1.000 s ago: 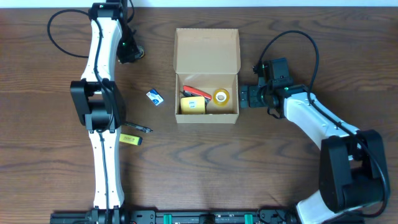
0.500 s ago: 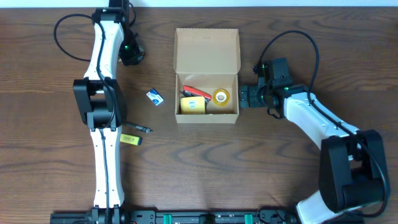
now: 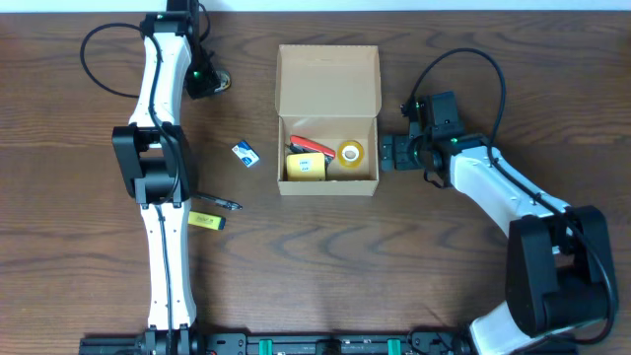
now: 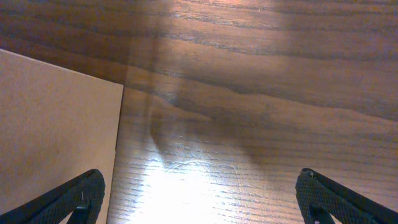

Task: Pack container
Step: 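Lower the left gripper toward the correction tape dispenser, then close the left gripper on the correction tape dispenser, then lift the correction tape with the left gripper and carry it over the box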

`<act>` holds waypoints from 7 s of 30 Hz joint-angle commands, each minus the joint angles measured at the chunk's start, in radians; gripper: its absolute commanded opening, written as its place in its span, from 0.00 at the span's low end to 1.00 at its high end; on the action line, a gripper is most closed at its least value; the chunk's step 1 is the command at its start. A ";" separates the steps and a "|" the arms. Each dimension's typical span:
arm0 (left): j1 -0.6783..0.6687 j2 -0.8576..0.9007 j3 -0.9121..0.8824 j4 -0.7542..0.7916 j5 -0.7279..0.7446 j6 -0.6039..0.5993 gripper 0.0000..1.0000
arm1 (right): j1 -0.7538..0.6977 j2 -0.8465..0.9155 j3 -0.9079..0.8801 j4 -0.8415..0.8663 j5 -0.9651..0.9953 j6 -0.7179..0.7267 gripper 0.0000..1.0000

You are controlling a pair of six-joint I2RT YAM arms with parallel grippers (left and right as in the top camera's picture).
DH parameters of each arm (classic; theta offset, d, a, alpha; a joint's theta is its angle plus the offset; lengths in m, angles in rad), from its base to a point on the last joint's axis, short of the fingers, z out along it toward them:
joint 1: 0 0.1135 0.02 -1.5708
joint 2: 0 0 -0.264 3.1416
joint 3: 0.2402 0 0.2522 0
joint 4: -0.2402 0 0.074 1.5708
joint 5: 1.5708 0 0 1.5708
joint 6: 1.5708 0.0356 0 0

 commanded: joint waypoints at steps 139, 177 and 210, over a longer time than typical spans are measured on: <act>0.051 0.064 -0.059 0.106 0.285 3.173 0.74 | -0.003 0.009 -0.002 0.000 0.000 -0.014 0.99; 0.003 0.033 0.482 -0.031 0.206 2.708 0.06 | -0.003 0.009 -0.002 0.000 0.000 -0.014 0.99; -0.263 -0.106 0.603 -0.380 0.425 2.355 0.06 | -0.003 0.009 -0.002 0.000 0.000 -0.014 0.99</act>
